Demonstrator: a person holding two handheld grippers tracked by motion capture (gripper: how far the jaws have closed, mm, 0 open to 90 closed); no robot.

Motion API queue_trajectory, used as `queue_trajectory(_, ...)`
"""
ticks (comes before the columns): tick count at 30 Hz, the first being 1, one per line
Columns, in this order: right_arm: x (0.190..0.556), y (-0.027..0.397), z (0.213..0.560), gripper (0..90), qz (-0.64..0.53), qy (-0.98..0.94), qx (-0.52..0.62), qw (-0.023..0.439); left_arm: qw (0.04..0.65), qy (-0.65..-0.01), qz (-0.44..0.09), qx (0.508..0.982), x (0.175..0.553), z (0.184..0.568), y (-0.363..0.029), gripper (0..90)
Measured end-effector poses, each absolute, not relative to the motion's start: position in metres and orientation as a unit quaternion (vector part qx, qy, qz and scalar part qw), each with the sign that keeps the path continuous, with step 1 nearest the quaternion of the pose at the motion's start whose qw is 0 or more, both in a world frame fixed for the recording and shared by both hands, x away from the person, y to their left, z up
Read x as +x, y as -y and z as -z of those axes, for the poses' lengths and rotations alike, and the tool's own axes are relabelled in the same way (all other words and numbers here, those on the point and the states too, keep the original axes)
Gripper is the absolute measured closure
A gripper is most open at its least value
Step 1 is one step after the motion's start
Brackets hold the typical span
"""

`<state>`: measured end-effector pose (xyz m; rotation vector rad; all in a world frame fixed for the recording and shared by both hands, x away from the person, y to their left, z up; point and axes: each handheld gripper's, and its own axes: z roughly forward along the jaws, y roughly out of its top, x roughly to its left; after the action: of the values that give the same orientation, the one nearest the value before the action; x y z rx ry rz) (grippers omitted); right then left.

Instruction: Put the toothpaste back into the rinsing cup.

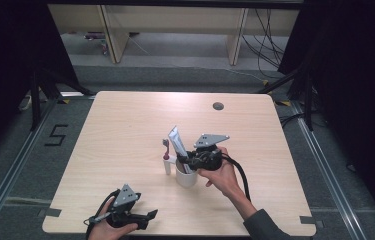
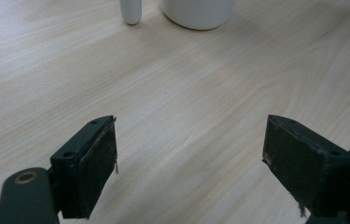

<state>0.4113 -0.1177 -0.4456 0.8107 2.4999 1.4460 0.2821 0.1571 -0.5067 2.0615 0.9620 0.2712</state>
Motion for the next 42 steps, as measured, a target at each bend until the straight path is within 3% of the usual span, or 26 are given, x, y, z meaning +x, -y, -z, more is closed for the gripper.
queue_trajectory(25,0.402,0.119,0.452,73.9,-0.462,-0.843,0.267,0.073,0.413,-0.385,-0.111,0.818,0.283,0.508,-0.156,17.3)
queue_trajectory(42,0.404,0.125,0.449,59.5,-0.474,-0.836,0.262,0.085,0.412,-0.385,-0.112,0.818,0.283,0.508,-0.155,17.4)
